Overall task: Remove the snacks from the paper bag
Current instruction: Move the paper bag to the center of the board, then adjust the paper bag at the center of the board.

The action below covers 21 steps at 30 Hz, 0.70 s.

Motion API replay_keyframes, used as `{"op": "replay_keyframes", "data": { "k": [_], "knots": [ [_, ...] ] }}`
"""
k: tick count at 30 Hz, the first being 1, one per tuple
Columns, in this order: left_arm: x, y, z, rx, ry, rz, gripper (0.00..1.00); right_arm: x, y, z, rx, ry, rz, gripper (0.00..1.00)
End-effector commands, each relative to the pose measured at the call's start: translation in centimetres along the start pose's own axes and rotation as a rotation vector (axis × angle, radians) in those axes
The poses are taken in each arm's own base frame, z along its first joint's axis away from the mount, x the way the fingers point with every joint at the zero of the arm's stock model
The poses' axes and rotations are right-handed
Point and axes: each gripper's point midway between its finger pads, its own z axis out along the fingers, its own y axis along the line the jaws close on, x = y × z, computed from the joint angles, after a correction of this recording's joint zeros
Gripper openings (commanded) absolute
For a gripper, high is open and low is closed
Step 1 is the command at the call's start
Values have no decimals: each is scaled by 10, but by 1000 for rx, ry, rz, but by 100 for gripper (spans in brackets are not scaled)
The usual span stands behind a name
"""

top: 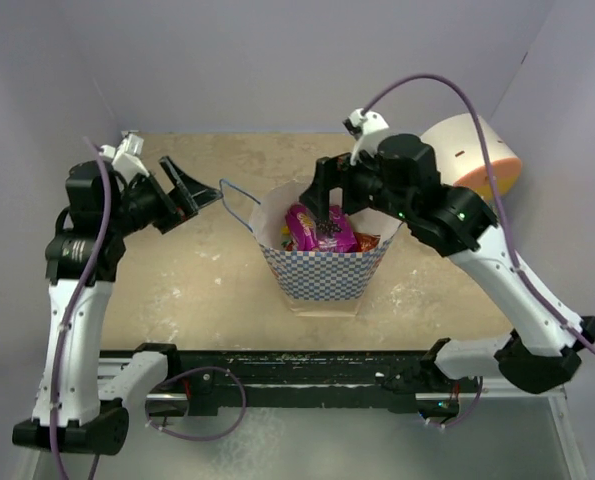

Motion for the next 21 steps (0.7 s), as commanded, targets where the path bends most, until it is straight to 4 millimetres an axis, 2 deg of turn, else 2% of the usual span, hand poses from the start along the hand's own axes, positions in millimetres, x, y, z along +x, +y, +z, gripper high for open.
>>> {"op": "replay_keyframes", "data": {
  "k": [1, 5, 8, 11, 13, 14, 16, 17, 21],
  "knots": [
    [2, -18, 26, 157, 84, -10, 92, 8, -46, -29, 230, -15, -31, 100],
    [13, 2, 40, 105, 93, -33, 90, -9, -53, -44, 279, -98, -9, 100],
    [32, 17, 61, 63, 158, -58, 83, -24, -50, -49, 270, -160, -20, 99],
    [46, 28, 82, -29, 171, -22, 80, -29, -56, -52, 303, -172, -60, 100],
    [49, 29, 93, -32, 167, -23, 78, -29, -61, -54, 329, -167, -73, 99],
    [48, 33, 97, -46, 161, -26, 73, -28, -62, -55, 334, -166, -74, 100],
    [43, 44, 103, -103, 137, -24, 55, -26, -60, -56, 321, -165, -73, 100],
    [40, 47, 105, -123, 125, -19, 50, -25, -59, -58, 313, -164, -71, 100],
    [35, 53, 115, -144, 115, -8, 49, -17, -63, -68, 315, -170, -78, 99]
  ]
}}
